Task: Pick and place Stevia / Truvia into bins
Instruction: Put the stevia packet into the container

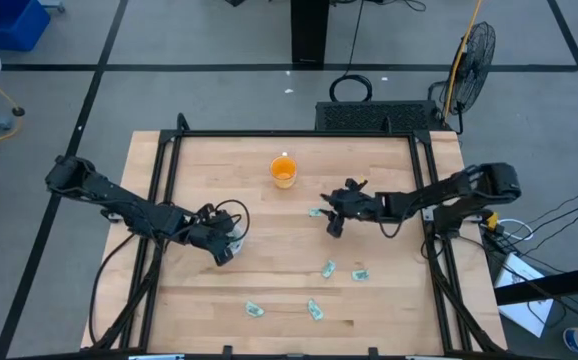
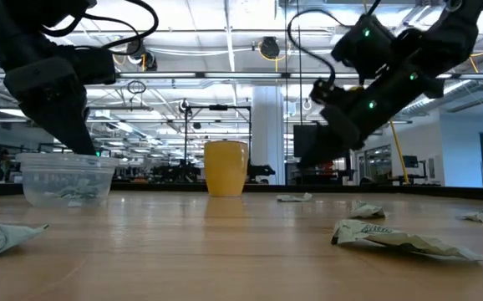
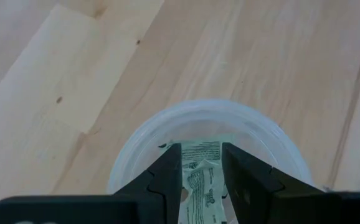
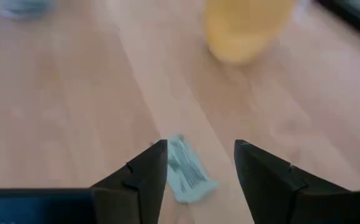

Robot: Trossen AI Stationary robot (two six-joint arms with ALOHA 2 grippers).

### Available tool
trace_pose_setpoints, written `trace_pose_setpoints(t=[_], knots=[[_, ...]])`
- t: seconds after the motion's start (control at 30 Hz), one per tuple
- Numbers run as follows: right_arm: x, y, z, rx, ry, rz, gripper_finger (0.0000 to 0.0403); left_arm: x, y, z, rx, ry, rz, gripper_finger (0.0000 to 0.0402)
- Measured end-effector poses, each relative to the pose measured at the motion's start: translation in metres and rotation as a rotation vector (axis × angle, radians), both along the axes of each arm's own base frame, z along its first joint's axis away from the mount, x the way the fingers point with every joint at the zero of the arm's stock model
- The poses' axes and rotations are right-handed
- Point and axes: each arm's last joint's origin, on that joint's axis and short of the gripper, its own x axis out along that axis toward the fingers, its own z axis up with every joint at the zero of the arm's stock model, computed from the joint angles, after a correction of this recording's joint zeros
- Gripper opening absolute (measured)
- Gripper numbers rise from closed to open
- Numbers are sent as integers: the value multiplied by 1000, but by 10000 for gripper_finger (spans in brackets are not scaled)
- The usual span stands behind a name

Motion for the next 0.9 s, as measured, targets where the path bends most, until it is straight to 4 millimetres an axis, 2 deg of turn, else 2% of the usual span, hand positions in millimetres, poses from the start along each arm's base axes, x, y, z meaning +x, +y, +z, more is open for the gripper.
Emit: trace_pose_setpoints(t=[0.23,0.53,0.7,0.9], knots=[[1,-10,-25,64,67,-90,177,3,-1,6,-8,-25,-1,120],[4,-10,-30,119,64,-37,162,6,-2,10,-12,-50,-1,120],[3,-11,-30,135,64,-28,131,7,-2,11,-7,-58,2,120],[3,-13,-31,147,65,-47,70,7,-2,11,-8,-59,2,120]])
